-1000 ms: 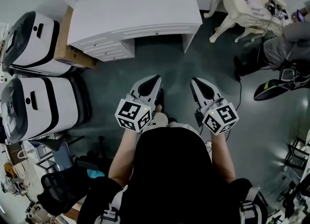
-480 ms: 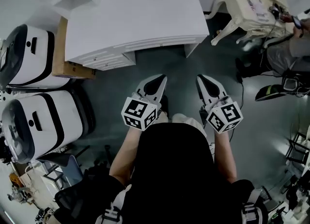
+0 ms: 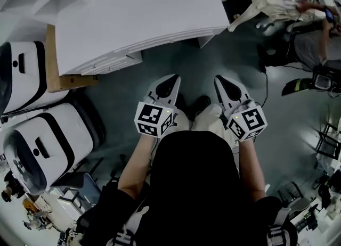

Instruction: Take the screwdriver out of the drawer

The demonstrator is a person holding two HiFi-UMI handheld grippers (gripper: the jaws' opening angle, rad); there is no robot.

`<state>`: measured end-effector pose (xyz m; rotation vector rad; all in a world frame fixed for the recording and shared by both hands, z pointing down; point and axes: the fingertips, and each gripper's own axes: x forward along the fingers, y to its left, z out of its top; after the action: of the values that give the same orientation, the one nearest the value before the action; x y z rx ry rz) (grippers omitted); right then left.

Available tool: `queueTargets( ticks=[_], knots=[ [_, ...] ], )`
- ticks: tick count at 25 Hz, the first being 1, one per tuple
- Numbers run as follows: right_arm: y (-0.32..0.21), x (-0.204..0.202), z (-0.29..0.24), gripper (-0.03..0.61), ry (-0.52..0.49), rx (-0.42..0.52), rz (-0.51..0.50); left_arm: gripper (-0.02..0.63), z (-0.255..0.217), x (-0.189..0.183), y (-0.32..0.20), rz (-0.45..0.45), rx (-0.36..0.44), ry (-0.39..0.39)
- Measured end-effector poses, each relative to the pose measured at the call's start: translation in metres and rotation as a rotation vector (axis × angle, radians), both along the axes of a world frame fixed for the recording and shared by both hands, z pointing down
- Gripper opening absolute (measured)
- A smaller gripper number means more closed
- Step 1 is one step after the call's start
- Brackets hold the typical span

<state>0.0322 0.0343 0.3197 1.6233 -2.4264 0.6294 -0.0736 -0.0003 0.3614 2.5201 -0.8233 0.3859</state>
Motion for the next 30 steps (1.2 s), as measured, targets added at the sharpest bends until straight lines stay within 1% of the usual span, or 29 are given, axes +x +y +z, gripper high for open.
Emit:
queueTargets(
  ticks=[3, 6, 11, 14, 16, 20, 21, 22, 23, 26, 30],
  knots=[
    [-0.008, -0.002, 0.014, 0.018, 0.001, -0.023, -0.004, 0.025, 0.015, 0.002, -0.008, 0.004, -0.011, -0.021],
    [-0.018, -0.002, 0.026, 0.018, -0.007, -0.053, -0.019, 0.025, 0.034, 0.004, -0.020, -0.008, -0.041, -0.037],
    [-0.027, 0.020, 0.049, 0.018, -0.006, -0.073, -0.045, 0.025, 0.072, 0.027, -0.029, -0.033, -0.084, -0.059],
    [-0.032, 0.030, 0.065, 0.018, -0.008, -0.103, -0.062, 0.025, 0.091, 0.037, -0.031, -0.053, -0.103, -0.078],
    [-0.040, 0.034, 0.075, 0.018, -0.011, -0.119, -0.081, 0.025, 0.102, 0.043, -0.039, -0.068, -0.110, -0.077],
    [-0.051, 0.039, 0.092, 0.018, -0.026, -0.138, -0.142, 0.027, 0.123, 0.050, -0.055, -0.123, -0.121, -0.078],
    [-0.055, 0.041, 0.097, 0.018, -0.026, -0.142, -0.155, 0.038, 0.129, 0.052, -0.061, -0.137, -0.120, -0.084],
    [-0.058, 0.044, 0.102, 0.018, -0.026, -0.146, -0.168, 0.086, 0.136, 0.054, -0.066, -0.152, -0.122, -0.089],
    [-0.062, 0.046, 0.106, 0.018, -0.027, -0.149, -0.180, 0.097, 0.143, 0.055, -0.072, -0.170, -0.128, -0.093],
    [-0.069, 0.054, 0.117, 0.018, -0.039, -0.161, -0.205, 0.097, 0.165, 0.055, -0.088, -0.239, -0.145, -0.102],
    [-0.080, 0.067, 0.132, 0.018, -0.050, -0.175, -0.227, 0.121, 0.197, 0.055, -0.111, -0.318, -0.157, -0.128]
  ],
)
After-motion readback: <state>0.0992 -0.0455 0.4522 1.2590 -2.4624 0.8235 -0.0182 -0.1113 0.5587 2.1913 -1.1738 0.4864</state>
